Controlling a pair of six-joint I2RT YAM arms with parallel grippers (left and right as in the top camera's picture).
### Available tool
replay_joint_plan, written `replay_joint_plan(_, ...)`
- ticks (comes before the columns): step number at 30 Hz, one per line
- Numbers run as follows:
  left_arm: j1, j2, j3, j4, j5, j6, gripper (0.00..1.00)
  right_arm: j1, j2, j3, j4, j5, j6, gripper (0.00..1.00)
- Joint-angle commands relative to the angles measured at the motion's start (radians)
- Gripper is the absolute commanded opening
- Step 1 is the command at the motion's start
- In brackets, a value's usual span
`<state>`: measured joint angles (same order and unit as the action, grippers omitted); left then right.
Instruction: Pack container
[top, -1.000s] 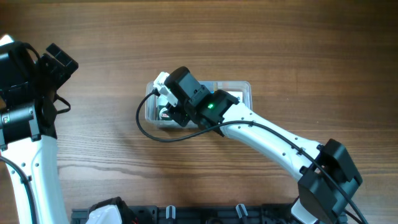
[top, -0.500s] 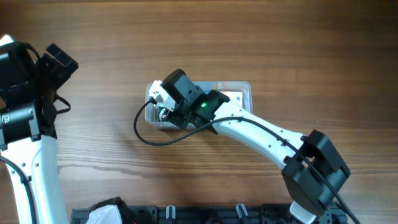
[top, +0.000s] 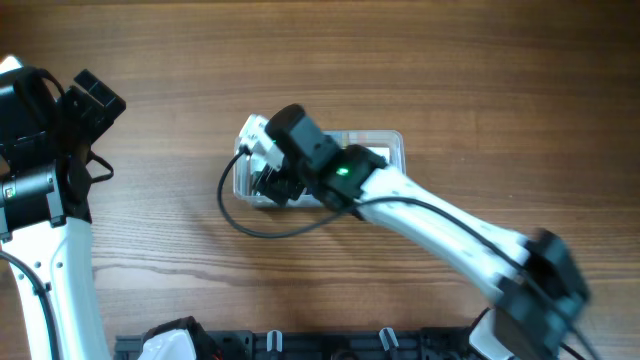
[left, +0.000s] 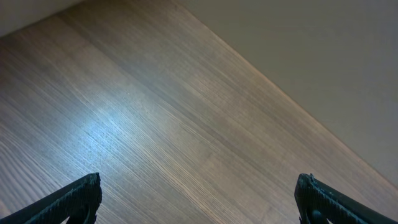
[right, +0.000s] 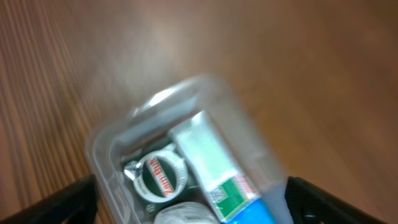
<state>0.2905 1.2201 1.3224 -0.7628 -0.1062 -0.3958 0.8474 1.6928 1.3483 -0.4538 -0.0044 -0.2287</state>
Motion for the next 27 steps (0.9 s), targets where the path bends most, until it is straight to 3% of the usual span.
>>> replay_joint_plan(1,0.007,0.003,0.000,0.002,0.005,-0.009,1.00,-0.024,-0.282,0.021,-0.027,0.077,0.152,1.00)
replay_joint_plan(3,0.007,0.003,0.000,0.002,0.005,-0.009,1.00,-0.042,-0.587,0.021,-0.177,0.212,0.235,1.00)
replay_joint_plan(6,0.007,0.003,0.000,0.002,0.005,-0.009,1.00,-0.042,-0.821,0.021,-0.323,0.317,0.283,1.00)
replay_joint_plan(9,0.007,0.003,0.000,0.002,0.005,-0.009,1.00,-0.041,-1.161,0.021,-0.473,0.326,0.311,1.00)
replay_joint_plan(12,0.007,0.003,0.000,0.002,0.005,-0.009,1.00,-0.041,-1.360,0.021,-0.558,0.326,0.310,1.00)
replay_joint_plan(16,0.007,0.003,0.000,0.002,0.005,-0.009,1.00,-0.041,-1.488,0.021,-0.693,0.325,0.311,1.00)
replay_joint_plan(27,0.007,0.003,0.000,0.002,0.005,-0.009,1.00,-0.041,-1.492,0.013,-1.101,0.319,0.310,1.00)
